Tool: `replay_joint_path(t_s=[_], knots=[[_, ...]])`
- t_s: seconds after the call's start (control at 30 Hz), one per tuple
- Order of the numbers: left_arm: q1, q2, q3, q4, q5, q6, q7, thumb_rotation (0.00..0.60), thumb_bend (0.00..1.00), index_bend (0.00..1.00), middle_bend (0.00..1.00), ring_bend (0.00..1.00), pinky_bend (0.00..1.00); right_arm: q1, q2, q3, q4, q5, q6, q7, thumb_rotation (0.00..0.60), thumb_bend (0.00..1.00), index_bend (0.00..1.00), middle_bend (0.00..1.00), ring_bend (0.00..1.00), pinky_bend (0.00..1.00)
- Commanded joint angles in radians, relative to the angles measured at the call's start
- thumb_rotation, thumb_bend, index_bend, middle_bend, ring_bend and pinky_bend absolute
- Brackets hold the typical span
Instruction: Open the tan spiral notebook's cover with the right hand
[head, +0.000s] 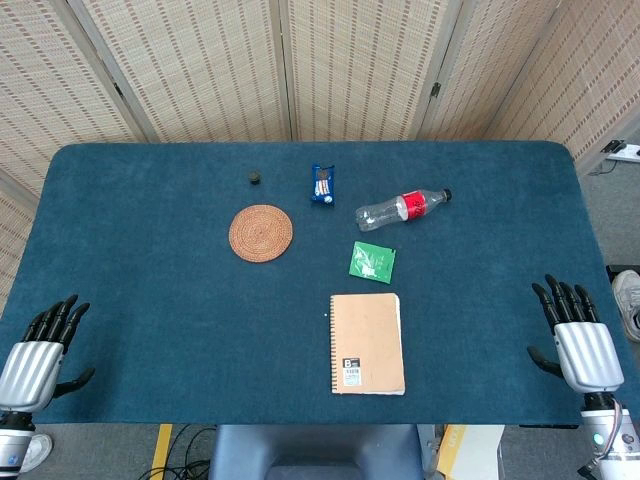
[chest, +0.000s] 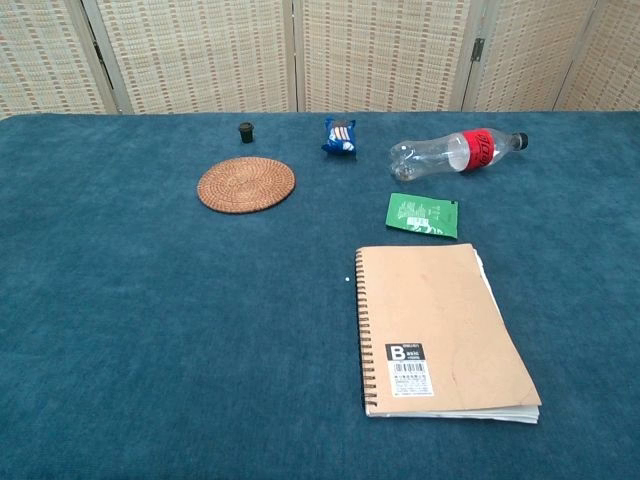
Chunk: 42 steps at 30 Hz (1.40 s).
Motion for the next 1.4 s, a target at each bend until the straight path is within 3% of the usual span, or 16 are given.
replay_joint_path(t_s=[0.03,0.3,0.53,0.63,0.77,1.0,1.4], knots=[[0.0,0.0,0.001,-0.002,-0.002,0.0,0.005,0.6,0.22,0.08,0.02,0.0,0.14,-0.004,0.001,-0.002,-0.001,-0.01,0.011,0.003,0.6,0.26,0.0,0.0,0.0,0.0],[-0.002,-0.006,-0.008,-0.003,-0.015,-0.001,0.017,0.6,0.22,0.08,0.02,0.0,0.14,0.001,-0.001,-0.006,0.007,-0.013,-0.002,0.007,0.6,0.26,0.0,0.0,0.0,0.0],[-0.012,-0.005,-0.024,0.013,-0.061,-0.032,-0.006,0.6,0.22,0.08,0.02,0.0,0.14,0.018,-0.063,-0.014,0.033,-0.047,-0.005,-0.03,0.6,0.24,0.0,0.0,0.0,0.0],[-0.009,-0.009,-0.04,0.016,-0.088,-0.026,-0.02,0.6,0.22,0.07,0.01,0.0,0.14,0.03,-0.102,-0.027,0.069,-0.093,-0.002,-0.026,0.6,0.24,0.0,0.0,0.0,0.0],[0.0,-0.038,-0.072,0.032,-0.145,0.008,0.051,0.6,0.22,0.07,0.0,0.0,0.14,0.059,-0.18,-0.054,0.136,-0.141,-0.042,-0.033,0.6,0.24,0.0,0.0,0.0,0.0],[0.003,-0.028,-0.07,0.018,-0.151,0.002,0.048,0.6,0.22,0.07,0.0,0.0,0.14,0.109,-0.265,-0.068,0.211,-0.194,-0.087,-0.038,0.6,0.25,0.0,0.0,0.0,0.0],[0.009,-0.025,-0.088,0.011,-0.187,0.014,0.067,0.6,0.22,0.07,0.0,0.0,0.14,0.17,-0.391,-0.054,0.34,-0.169,-0.157,0.069,0.6,0.32,0.0,0.03,0.0,0.0]])
